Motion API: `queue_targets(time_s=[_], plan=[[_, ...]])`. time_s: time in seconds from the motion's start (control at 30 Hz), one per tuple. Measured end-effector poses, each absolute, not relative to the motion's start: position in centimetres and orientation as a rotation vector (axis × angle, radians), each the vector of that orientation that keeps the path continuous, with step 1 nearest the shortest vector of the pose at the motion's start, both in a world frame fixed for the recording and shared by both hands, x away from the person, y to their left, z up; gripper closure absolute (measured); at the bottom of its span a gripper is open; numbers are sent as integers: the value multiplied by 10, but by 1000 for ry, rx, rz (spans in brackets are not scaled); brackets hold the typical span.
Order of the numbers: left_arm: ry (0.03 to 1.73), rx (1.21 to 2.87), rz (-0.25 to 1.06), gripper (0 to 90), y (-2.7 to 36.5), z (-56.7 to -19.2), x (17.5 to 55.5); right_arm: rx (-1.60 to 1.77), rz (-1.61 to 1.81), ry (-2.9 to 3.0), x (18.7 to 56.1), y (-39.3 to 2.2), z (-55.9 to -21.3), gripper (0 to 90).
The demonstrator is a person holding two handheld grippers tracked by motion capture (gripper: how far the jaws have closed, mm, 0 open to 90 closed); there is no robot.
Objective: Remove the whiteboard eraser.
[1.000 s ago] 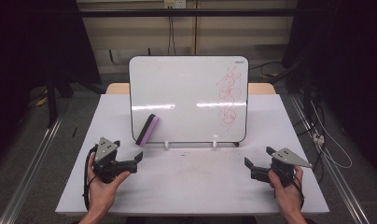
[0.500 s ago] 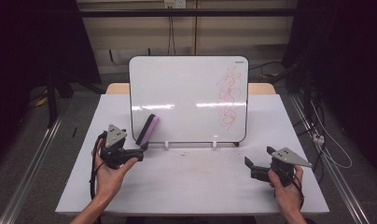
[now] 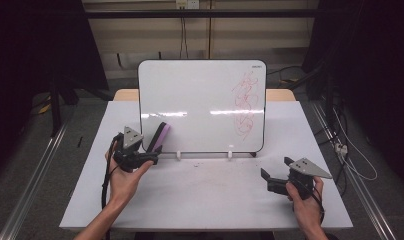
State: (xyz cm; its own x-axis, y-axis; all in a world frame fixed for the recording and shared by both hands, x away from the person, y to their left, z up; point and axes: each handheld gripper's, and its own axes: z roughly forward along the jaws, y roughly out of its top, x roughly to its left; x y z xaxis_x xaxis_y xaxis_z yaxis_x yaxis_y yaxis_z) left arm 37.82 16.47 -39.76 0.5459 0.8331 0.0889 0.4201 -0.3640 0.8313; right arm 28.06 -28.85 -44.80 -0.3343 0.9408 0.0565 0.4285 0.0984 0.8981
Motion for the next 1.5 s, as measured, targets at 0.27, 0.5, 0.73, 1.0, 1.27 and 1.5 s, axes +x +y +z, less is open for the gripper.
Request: queue_targets(time_s=[0.27, 0.5, 0.73, 1.0, 1.27, 1.5], plan=[[1028, 2055, 658, 306, 160, -410, 378, 1333, 1193, 1833, 280, -287, -448, 60], [1020, 2067, 651, 458, 157, -414, 380, 1335, 1193, 1838, 280, -287, -448, 64], [1015, 2065, 673, 558, 158, -413, 380, 1332, 1190, 1839, 280, -287, -448, 64], [1015, 2094, 698, 604, 153, -416, 382, 1332, 1189, 1839, 279, -287, -448, 67], [1010, 2098, 707, 627, 152, -416, 381, 1333, 1192, 1837, 279, -287, -448, 65], [988, 2072, 699, 634, 155, -410, 376, 1337, 1193, 1835, 279, -287, -448, 65]])
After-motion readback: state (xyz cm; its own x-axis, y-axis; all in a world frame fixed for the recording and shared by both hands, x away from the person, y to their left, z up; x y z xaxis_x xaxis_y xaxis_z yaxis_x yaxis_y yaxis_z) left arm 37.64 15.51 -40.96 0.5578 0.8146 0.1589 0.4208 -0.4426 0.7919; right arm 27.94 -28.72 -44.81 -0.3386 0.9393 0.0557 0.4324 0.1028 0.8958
